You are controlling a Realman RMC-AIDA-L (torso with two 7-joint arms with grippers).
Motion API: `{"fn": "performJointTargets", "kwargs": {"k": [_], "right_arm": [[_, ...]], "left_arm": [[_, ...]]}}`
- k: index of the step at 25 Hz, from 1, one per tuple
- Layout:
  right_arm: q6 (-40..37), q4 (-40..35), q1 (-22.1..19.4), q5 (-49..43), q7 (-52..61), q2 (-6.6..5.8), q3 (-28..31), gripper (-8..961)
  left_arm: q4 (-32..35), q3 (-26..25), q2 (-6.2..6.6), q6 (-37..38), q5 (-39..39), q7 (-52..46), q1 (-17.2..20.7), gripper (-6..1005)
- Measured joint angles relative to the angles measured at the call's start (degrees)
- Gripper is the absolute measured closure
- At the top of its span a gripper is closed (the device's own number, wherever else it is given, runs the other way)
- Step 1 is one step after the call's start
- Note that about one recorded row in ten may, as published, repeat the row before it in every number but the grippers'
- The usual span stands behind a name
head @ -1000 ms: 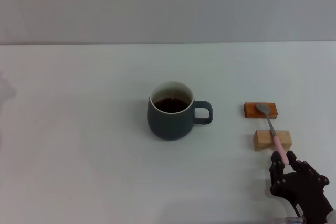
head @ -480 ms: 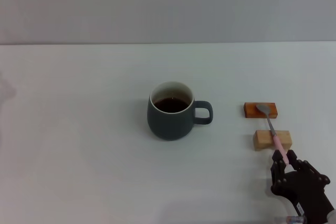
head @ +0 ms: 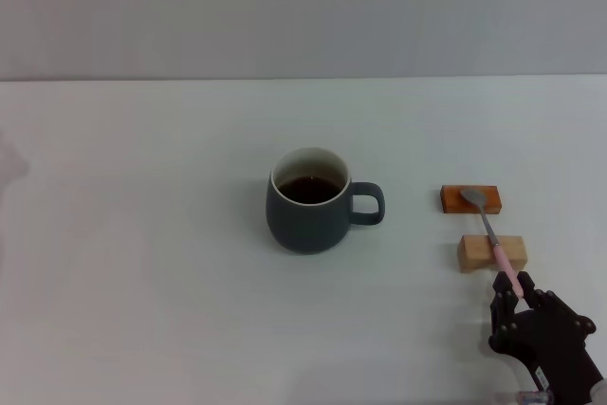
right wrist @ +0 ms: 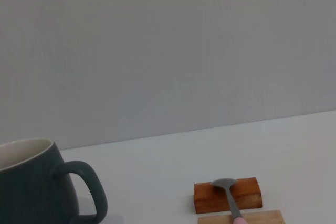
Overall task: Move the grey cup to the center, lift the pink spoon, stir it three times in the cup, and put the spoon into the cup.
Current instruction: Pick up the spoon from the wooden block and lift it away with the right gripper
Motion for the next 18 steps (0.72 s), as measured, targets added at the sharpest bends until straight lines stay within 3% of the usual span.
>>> {"fn": "performJointTargets", "kwargs": {"k": [18], "right_arm": [[-0.08,0.53,0.0,0.0,-0.38,0.09,-0.08,784]], "left_arm": [[0.06,0.0,0.15,0.08,0.0,0.0,0.02,1001]]}}
